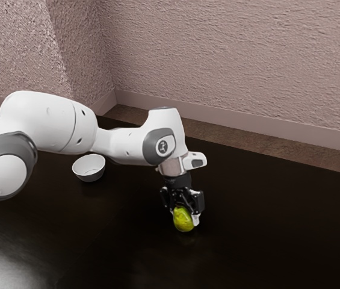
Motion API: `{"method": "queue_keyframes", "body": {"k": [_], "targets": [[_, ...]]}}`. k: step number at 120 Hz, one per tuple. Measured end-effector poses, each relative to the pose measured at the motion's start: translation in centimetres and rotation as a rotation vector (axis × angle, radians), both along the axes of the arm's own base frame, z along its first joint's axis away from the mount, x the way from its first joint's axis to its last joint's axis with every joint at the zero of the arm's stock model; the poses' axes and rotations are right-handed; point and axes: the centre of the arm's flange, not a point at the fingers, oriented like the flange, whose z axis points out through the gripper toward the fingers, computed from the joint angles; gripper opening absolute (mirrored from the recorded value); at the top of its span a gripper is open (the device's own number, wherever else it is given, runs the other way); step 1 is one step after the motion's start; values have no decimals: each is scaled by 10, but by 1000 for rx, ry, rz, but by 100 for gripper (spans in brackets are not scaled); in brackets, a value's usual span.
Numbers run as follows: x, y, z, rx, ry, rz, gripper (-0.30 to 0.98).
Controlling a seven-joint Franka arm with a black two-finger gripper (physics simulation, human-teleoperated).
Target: Place the pear in the bowl.
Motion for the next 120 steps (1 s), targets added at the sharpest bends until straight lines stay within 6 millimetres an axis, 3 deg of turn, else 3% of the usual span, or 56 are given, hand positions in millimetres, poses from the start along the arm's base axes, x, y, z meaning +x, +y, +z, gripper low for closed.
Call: {"method": "queue_keyframes", "body": {"k": [36,52,64,89,107,120], "targets": [[2,0,16,8,12,-12,29],[4,2,38,28,9,-30,20],[12,7,71,51,-24,-44,16],[34,67,128,127,-87,26,11],[42,140,170,184,-137,144,9],[44,205,178,237,-143,247,9]]}}
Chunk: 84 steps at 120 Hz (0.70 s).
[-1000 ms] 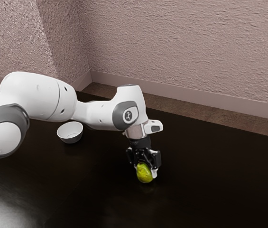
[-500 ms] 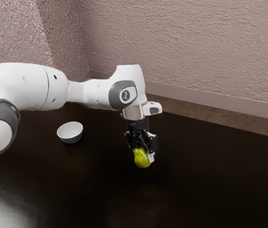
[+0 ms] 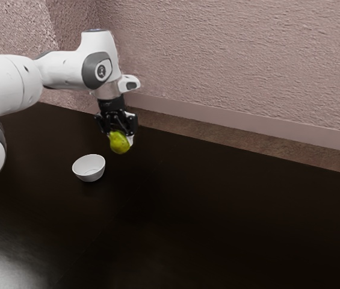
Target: Place the pear in the bowl.
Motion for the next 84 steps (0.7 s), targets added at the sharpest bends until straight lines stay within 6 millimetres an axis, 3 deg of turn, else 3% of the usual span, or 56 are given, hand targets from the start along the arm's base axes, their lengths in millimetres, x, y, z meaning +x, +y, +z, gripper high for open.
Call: {"method": "queue_keyframes", "body": {"k": [24,51,62,78,84], "targets": [[-1,93,-17,53,25,155,17],[-11,154,-65,55,98,256,22],[-11,168,-85,56,108,278,22],[4,166,-86,68,68,267,23],[6,165,-89,66,65,265,30]]}}
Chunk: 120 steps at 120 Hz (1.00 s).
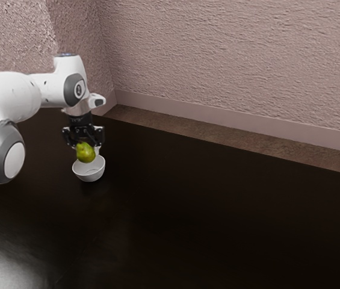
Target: Place the pear in the bowl.
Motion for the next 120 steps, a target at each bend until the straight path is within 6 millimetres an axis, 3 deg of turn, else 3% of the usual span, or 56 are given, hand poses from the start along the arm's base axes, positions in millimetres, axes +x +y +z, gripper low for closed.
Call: {"method": "queue_keyframes", "body": {"k": [35,47,63,77,94,104,120], "targets": [[2,-1,3,-9,-20,-7,58],[2,-12,42,-16,-63,-30,62],[-4,-50,111,-28,-116,-112,65],[-13,-112,172,-25,-158,-242,67],[-43,-172,243,-53,-224,-372,68],[-59,-206,261,-63,-234,-443,68],[-69,-238,266,-62,-222,-510,68]]}}
